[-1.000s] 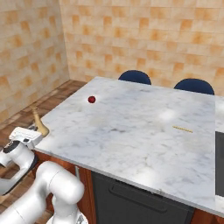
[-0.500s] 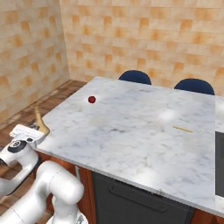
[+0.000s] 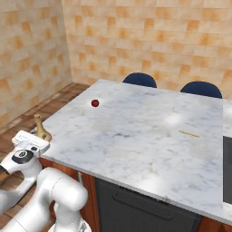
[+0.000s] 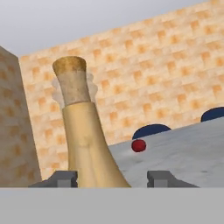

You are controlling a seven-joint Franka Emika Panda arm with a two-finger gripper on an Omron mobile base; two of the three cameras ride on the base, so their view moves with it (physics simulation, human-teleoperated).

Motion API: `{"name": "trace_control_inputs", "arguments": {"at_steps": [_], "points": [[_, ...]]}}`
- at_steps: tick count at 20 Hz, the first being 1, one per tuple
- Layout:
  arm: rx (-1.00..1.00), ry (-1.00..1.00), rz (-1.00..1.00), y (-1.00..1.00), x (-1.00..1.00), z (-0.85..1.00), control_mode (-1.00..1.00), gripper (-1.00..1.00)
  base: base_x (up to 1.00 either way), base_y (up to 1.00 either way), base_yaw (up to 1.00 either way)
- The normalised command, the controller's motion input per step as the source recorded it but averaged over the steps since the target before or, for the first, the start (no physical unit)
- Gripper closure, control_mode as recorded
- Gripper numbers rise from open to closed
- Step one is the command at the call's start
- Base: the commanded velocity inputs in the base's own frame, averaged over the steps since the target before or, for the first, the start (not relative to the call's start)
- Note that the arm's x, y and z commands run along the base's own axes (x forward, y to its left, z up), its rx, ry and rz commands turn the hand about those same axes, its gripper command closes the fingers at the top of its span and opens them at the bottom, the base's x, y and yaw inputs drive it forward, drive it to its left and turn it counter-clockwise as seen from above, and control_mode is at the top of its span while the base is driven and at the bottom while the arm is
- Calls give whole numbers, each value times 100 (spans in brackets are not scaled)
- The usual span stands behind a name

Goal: Move the oil and vinegar bottle and mustard from the cabinet to the dining counter.

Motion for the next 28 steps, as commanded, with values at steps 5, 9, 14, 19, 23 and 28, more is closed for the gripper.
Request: {"name": "trace_control_inputs", "arguments": {"at_steps": [5,9,14,19,23,28], "points": [[8,0,0,0,-25,-12,-100,-100,0,0,0],[7,-1,0,0,-46,-1,-100,-100,0,0,0],[11,-10,1,1,-99,70,-100,-100,0,0,0],[14,-5,2,9,-83,100,-100,-100,0,0,0],[16,0,1,12,-38,100,-100,-100,0,0,0],[18,1,0,12,-9,100,-100,-100,0,0,0]]}}
